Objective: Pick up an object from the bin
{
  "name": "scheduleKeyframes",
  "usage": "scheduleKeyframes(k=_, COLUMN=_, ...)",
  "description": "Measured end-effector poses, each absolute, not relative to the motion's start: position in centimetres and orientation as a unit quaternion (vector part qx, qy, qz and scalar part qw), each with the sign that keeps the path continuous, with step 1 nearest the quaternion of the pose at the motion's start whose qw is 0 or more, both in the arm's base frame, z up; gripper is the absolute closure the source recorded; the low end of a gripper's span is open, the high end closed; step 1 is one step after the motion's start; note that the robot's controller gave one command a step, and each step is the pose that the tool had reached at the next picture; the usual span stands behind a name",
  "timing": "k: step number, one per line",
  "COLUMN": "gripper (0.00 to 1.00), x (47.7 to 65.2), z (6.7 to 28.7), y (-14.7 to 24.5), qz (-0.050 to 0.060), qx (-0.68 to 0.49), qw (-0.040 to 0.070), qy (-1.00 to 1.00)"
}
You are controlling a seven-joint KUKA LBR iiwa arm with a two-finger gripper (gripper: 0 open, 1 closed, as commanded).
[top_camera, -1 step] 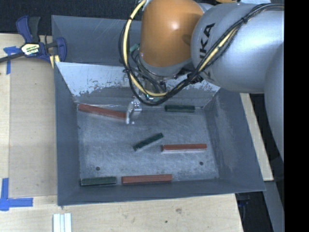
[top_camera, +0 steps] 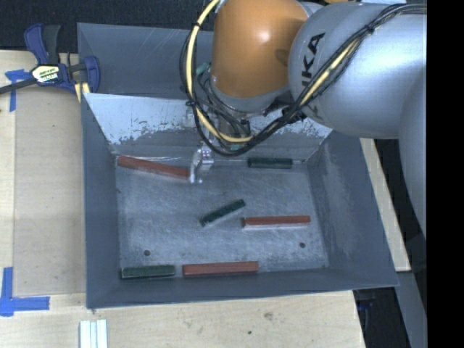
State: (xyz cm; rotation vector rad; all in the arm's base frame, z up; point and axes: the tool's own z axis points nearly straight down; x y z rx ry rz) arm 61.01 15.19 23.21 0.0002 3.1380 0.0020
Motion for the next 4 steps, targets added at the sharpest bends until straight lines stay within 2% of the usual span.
scheduleKeyframes(k=1, gripper=0.00, x=58.2, z=15.9, y=11.9, qz=0.000, qx=-0.035, qw=0.003, qy=0.999)
scheduleKeyframes(k=2, gripper=0.00, x=58.1, z=15.3, y=8.1, qz=0.000, qx=-0.167, qw=0.001, qy=0.986)
scheduleKeyframes(k=3, gripper=0.00, x=56.1, z=11.3, y=7.2, qz=0.000, qx=-0.086, qw=0.002, qy=0.996)
scheduleKeyframes(k=4, gripper=0.00, x=56.2, z=7.4, y=6.4, qz=0.000, qx=-0.164, qw=0.002, qy=0.987)
